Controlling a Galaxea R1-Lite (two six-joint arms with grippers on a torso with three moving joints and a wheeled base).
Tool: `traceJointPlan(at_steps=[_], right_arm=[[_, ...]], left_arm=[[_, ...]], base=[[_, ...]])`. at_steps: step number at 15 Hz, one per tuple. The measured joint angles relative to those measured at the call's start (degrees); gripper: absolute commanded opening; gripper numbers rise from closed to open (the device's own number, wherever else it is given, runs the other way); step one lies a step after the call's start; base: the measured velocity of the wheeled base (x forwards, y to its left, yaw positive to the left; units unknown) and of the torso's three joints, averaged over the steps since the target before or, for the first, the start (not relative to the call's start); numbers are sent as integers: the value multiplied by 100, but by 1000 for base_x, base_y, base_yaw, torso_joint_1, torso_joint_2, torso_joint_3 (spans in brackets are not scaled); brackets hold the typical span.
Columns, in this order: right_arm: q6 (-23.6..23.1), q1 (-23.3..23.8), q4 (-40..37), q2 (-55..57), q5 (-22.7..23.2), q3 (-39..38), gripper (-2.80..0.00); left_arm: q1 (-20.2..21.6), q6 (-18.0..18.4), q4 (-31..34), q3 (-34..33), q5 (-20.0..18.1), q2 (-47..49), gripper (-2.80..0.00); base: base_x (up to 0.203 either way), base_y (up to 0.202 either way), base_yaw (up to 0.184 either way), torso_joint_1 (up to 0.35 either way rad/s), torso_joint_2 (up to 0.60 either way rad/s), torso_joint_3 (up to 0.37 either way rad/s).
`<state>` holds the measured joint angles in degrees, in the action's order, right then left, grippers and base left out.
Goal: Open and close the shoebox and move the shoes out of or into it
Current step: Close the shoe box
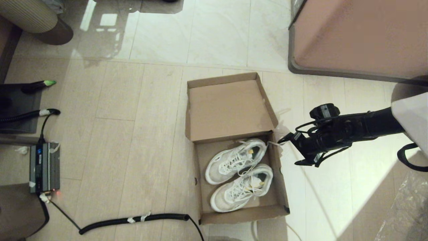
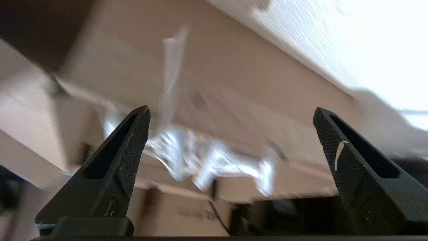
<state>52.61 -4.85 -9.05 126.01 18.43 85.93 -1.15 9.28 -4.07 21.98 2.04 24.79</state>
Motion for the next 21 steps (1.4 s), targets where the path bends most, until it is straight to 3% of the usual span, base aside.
traceJointPlan(at_steps=[6,10,12,16,18,21], right_arm=[[-275,-98,-33,-564,24,-967,0],[-759,-338,180,-1100,-92,-1498,0],[-1228,-550,602,-1253,-586,-1529,0],[-2894,-842,1996,-822,-2187,-1487,0],[-3570,-887,2275,-423,-2793,-1403,0],[-3779,-921,2330,21,-3311,-1055,0]], left_arm=[[0,-8,3,-152,-4,-201,-280],[0,-10,6,-275,-11,-358,-280],[0,-10,2,-277,-9,-408,-280],[0,-10,6,-225,17,-464,-280],[2,-10,6,-192,42,-487,-280],[7,-2,9,-195,85,-509,-280]], base=[[0,0,0,0,0,0],[0,0,0,0,0,0],[0,0,0,0,0,0],[0,0,0,0,0,0],[0,0,0,0,0,0],[0,0,0,0,0,0]])
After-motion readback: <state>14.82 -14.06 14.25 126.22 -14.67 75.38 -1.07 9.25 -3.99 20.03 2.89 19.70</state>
